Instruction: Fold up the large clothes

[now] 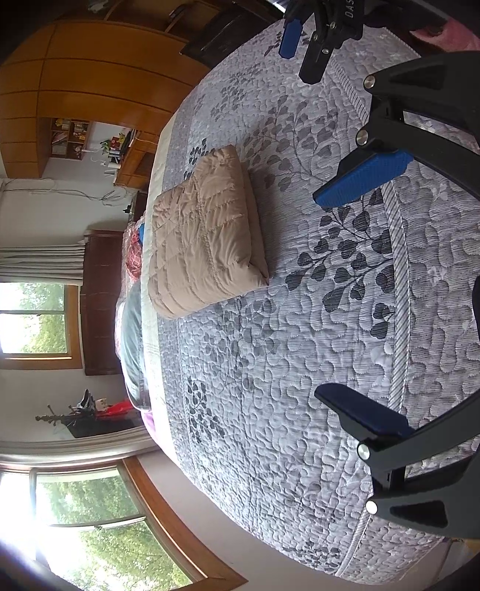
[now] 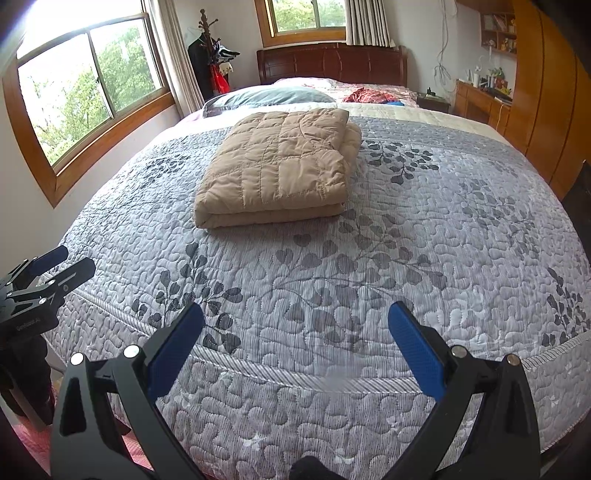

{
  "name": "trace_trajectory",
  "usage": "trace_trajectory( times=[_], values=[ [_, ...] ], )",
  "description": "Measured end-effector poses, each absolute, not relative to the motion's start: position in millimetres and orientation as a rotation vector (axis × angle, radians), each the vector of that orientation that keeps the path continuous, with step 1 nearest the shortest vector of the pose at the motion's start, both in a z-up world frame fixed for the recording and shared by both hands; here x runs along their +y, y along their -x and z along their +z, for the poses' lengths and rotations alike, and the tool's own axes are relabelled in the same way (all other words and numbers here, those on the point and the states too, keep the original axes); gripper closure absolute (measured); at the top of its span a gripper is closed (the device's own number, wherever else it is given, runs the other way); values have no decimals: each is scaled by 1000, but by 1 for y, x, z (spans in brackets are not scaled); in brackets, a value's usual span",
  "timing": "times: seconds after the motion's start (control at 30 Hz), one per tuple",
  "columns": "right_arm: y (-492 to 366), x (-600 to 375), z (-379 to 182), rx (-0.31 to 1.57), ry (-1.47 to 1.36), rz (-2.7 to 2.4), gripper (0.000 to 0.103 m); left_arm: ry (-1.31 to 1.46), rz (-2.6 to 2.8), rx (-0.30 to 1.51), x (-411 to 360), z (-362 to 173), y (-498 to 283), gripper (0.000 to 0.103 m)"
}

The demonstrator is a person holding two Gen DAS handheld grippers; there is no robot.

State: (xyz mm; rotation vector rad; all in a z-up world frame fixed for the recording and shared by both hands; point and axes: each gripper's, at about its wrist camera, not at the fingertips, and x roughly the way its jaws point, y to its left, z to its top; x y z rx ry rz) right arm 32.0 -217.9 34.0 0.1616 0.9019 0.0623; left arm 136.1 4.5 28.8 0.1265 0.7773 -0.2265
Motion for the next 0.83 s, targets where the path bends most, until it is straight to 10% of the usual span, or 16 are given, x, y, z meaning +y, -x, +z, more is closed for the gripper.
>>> trace_trajectory(
  times=[0.83],
  values=[
    [-35, -220, 33, 906, -160, 68, 3, -131, -229, 781, 6, 28, -139, 7]
  ],
)
